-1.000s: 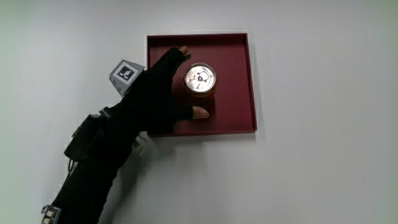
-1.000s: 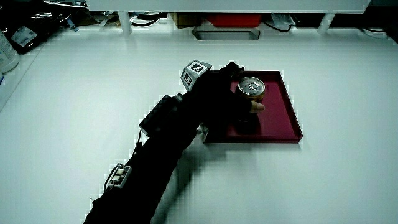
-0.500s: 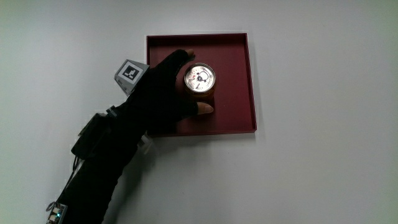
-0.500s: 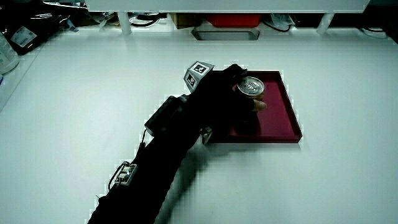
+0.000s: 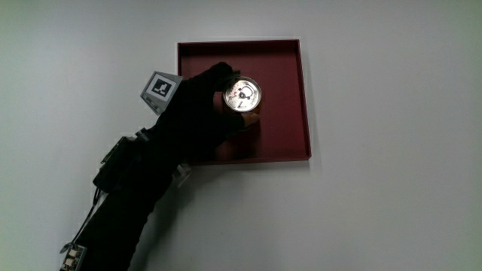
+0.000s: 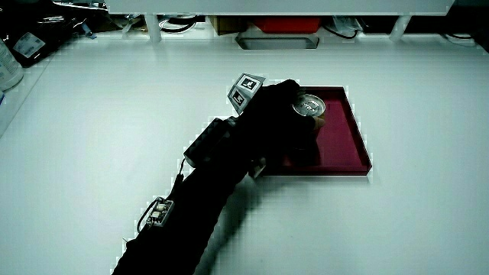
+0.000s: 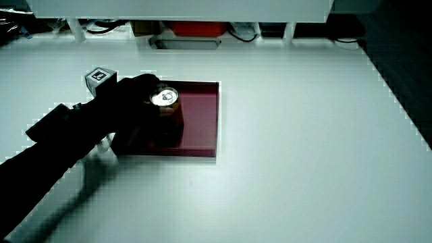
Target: Pick red bull from plate
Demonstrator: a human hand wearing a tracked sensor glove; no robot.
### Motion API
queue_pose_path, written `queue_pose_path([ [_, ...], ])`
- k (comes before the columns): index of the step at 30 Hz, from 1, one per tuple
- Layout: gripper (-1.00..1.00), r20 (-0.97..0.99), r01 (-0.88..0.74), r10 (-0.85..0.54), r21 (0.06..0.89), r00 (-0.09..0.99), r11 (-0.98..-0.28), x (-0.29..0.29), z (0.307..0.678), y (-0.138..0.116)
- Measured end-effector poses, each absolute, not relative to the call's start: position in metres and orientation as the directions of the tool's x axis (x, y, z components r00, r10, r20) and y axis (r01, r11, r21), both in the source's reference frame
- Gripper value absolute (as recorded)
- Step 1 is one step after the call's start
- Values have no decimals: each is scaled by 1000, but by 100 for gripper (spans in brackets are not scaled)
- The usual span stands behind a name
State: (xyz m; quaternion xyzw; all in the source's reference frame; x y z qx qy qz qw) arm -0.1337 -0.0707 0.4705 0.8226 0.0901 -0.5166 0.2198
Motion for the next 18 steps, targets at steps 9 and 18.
queue_pose_path([
  [9, 100, -895, 356, -86, 261, 439, -897, -136, 470, -69],
  [18, 100, -969, 405, 34, 70, 243, -912, -116, 439, -68],
])
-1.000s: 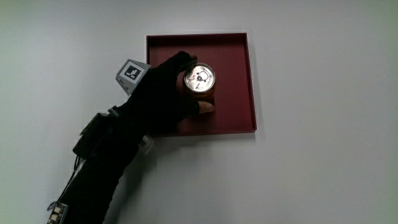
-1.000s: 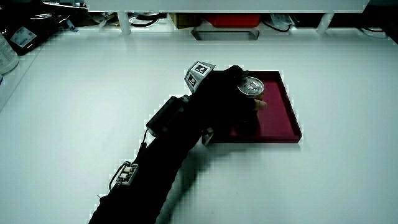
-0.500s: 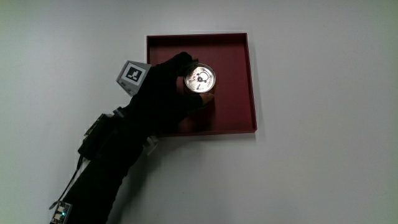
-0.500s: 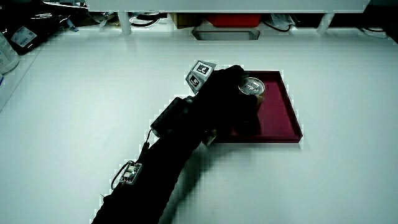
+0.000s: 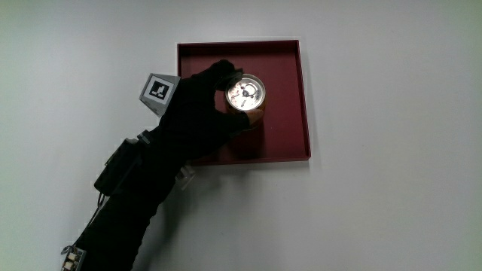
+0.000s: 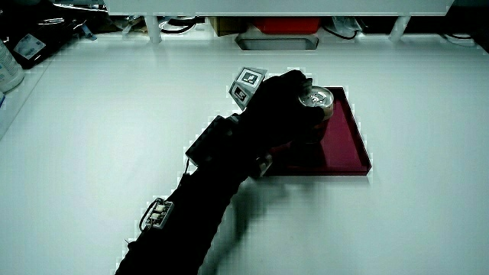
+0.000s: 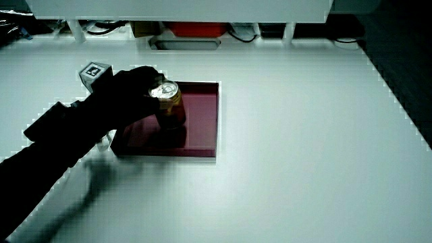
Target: Pick red bull from plate
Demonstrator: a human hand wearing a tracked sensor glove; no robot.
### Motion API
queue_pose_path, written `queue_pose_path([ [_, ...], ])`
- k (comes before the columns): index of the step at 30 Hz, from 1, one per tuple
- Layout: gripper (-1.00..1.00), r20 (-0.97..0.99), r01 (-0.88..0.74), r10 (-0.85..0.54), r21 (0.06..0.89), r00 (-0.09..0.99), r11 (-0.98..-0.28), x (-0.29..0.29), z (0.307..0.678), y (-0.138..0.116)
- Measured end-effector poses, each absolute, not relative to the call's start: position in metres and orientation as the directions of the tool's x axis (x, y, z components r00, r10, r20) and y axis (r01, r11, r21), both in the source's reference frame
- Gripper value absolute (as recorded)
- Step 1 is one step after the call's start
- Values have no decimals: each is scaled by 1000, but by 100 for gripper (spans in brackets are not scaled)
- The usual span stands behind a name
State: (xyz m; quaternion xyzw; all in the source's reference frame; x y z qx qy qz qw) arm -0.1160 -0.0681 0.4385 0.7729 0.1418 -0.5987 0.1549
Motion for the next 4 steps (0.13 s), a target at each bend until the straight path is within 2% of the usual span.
queue_pose_path([
  [1, 100, -970, 405, 3, 98, 243, -909, -110, 434, -66],
  [2, 100, -991, 426, -11, 66, 132, -902, -102, 433, -65],
  [4, 100, -983, 434, 170, -123, 72, -893, -91, 446, -69],
])
